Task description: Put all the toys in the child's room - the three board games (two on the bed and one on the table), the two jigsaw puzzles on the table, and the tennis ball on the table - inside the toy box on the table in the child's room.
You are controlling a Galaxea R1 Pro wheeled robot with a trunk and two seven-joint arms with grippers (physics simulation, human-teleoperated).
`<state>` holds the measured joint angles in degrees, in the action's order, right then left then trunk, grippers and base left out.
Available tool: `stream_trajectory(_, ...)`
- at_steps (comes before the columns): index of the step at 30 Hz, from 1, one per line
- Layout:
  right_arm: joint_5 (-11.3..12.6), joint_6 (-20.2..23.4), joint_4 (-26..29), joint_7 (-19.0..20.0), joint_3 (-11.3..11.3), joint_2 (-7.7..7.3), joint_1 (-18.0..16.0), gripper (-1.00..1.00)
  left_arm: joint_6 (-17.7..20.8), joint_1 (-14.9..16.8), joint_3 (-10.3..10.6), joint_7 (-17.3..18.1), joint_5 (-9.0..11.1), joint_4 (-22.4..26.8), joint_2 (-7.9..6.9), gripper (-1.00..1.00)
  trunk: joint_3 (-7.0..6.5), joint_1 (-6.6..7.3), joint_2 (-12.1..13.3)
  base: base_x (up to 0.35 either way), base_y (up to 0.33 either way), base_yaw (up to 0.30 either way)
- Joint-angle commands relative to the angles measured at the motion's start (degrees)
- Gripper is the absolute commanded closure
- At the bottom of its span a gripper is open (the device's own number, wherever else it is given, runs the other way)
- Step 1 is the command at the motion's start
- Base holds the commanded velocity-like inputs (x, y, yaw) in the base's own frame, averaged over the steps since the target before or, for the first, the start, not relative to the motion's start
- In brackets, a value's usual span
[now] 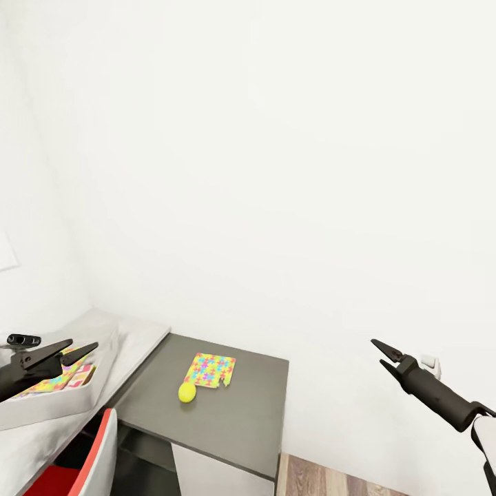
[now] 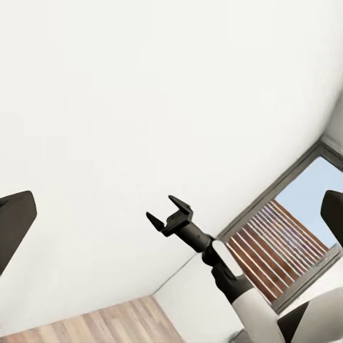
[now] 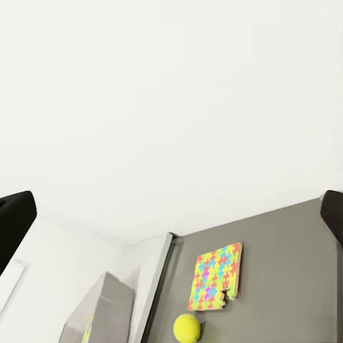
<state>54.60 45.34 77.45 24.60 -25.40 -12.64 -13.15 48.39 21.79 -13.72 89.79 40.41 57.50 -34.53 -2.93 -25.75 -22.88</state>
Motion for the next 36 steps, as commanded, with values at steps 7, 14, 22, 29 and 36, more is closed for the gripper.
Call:
stream_trajectory(7,-0.12,-2.93,-0.77,0.03,0.08,0.06,-0.04,-1.00,0.58,0.01,0.01,0.21,-0.06,-0.02,-0.01,-1.00,0.04,-0.03,-0.04,0.058,0.049,-0.010)
stream_trajectory(14,-0.03,-3.23,-0.80,0.04,0.38,0.06,-0.04,-1.00,0.57,0.01,0.01,0.21,-0.07,-0.02,-0.01,-1.00,0.04,-0.03,-0.04,0.005,0.003,-0.001)
stream_trajectory(22,0.10,-2.86,-0.88,0.03,0.29,0.02,-0.04,-1.00,0.57,0.01,0.01,0.21,-0.07,-0.02,-0.01,-1.00,0.04,-0.03,-0.04,0.000,0.000,-0.001)
stream_trajectory(29,0.15,-2.65,-0.82,-0.06,0.27,0.07,-0.04,-1.00,0.57,0.01,0.00,0.21,-0.07,-0.02,-0.01,-1.00,0.04,-0.03,-0.04,0.000,0.000,-0.134)
stream_trajectory(36,0.14,-2.63,-0.81,-0.06,0.27,0.07,-0.04,-1.00,0.57,0.01,0.00,0.21,-0.07,-0.02,-0.01,-1.00,0.04,-0.03,-0.04,0.000,0.000,-0.259)
